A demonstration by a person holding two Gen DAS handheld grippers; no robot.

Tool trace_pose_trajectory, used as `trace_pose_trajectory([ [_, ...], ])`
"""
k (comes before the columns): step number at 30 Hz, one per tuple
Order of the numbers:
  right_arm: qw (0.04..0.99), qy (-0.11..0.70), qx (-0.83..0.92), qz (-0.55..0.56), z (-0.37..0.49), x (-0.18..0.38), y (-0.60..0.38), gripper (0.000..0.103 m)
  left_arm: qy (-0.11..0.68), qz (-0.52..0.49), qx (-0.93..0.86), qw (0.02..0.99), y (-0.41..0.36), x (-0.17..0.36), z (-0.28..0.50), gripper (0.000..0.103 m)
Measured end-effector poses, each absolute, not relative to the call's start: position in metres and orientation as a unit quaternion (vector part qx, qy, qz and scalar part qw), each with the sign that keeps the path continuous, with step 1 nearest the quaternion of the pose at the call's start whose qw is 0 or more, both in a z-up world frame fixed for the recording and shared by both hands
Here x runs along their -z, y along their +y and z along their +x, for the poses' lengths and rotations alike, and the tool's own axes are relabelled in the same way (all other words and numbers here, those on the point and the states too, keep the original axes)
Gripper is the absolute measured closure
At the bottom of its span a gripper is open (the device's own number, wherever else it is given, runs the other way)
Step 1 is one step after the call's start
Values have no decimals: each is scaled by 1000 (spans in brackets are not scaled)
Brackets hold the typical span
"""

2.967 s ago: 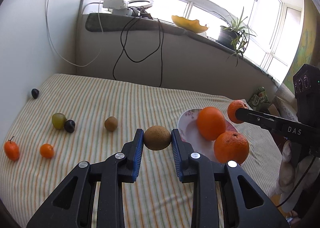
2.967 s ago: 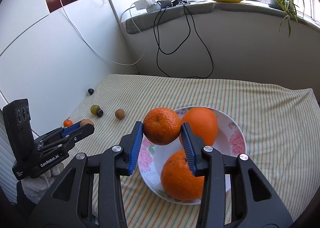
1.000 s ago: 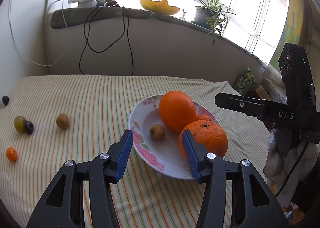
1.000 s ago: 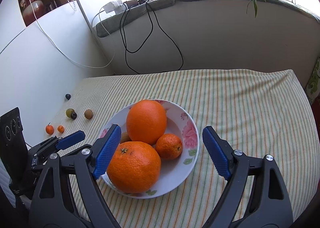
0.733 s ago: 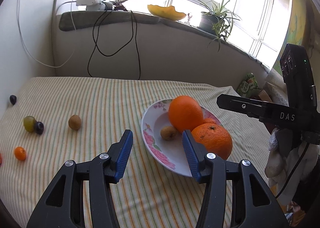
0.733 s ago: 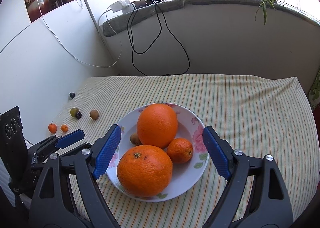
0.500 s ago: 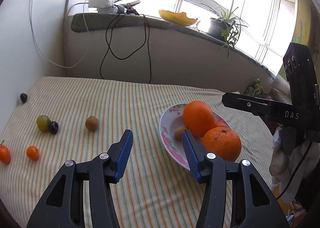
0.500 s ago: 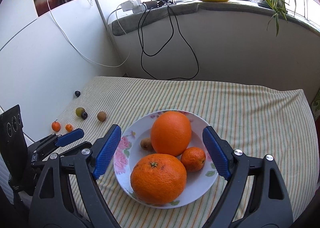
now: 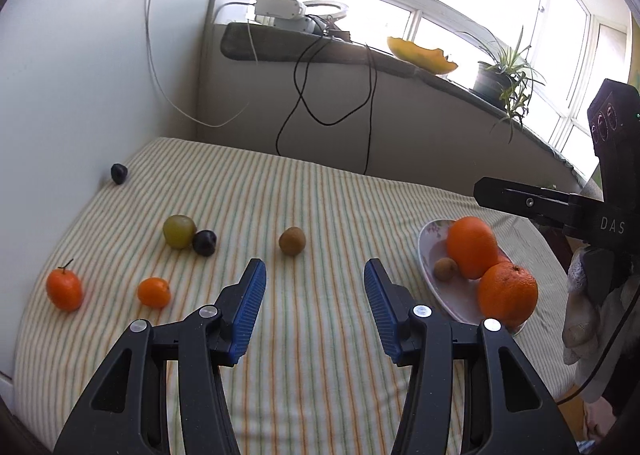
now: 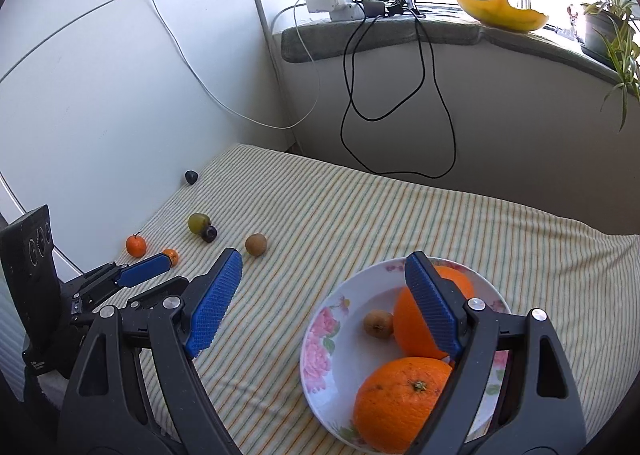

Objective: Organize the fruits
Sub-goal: 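Withdraw both grippers from the bowl toward the remaining small fruits, then close the right gripper on the second kiwi while the left gripper grasps a small orange fruit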

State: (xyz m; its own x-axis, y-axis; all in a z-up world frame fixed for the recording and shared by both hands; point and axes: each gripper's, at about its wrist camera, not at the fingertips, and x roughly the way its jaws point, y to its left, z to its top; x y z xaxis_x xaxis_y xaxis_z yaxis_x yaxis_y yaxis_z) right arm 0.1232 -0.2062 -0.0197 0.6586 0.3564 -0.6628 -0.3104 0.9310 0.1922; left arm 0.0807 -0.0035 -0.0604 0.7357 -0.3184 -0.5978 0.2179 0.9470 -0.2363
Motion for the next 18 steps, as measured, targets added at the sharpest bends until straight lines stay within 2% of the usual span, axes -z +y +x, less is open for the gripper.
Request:
trace_pose_trajectory([
  [18, 886, 406, -223, 12, 151, 59, -101, 17, 356, -98, 74, 926, 77, 92, 88, 53],
])
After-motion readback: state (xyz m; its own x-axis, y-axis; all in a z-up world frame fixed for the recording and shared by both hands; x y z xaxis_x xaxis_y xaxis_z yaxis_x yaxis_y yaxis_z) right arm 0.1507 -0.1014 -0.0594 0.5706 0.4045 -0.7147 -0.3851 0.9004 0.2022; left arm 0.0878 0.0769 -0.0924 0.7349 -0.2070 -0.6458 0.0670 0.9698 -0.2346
